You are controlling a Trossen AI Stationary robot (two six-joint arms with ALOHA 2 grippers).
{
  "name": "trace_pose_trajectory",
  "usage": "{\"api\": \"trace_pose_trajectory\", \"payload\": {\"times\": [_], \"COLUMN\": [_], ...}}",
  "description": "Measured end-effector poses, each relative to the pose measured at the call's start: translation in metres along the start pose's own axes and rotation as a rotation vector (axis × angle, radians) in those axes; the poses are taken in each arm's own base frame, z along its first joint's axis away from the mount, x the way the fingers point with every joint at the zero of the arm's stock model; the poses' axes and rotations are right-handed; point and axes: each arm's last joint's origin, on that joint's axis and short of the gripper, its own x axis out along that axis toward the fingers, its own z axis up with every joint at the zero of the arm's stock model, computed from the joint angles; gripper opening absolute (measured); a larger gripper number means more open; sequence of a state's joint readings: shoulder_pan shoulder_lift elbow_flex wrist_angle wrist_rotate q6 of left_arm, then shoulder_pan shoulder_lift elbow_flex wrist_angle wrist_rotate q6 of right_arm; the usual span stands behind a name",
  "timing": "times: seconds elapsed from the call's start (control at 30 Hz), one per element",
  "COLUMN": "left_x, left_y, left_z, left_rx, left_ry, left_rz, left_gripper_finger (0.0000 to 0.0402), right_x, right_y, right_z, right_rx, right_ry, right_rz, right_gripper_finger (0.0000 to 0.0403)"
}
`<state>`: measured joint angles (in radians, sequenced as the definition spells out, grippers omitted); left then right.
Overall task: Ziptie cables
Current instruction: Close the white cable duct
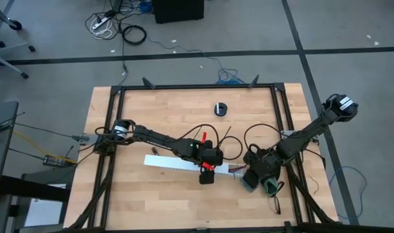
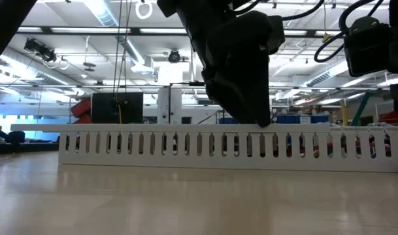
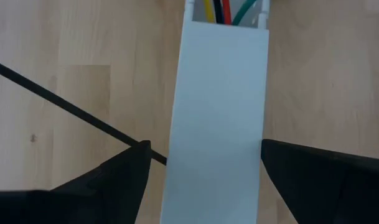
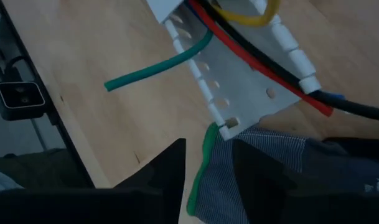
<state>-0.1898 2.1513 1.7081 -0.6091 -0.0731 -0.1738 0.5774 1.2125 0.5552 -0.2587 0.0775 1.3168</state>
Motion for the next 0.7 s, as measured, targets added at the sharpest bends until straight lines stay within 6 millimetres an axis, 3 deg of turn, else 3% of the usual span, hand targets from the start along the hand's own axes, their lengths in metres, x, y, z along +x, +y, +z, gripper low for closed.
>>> {"api": "trace_pose_trajectory", "payload": {"times": [0.27,0.5,0.7], "left_x": [0.0,0.013,0.013], "left_y": [0.001,-0.001,-0.006], "left_z": [-0.004,-0.014,-0.012], "left_rx": [-0.036,-0.057,-0.05], "left_ry": [0.037,0.121,0.088], "left_rz": [0.008,-0.001,0.009], "left_gripper_finger": [0.0295,0.0277,0.0258], "right_x": [0.0,0.001,0.001], "right_y": [-0.001,0.001,0.001], "right_z": [0.007,0.013,0.014], "right_rx": [-0.04,-0.08,-0.091], "right_ry": [-0.012,-0.022,-0.025], "right_rz": [0.001,0.036,0.036], "right_gripper_finger": [0.0131,0.0132,0.0131]}}
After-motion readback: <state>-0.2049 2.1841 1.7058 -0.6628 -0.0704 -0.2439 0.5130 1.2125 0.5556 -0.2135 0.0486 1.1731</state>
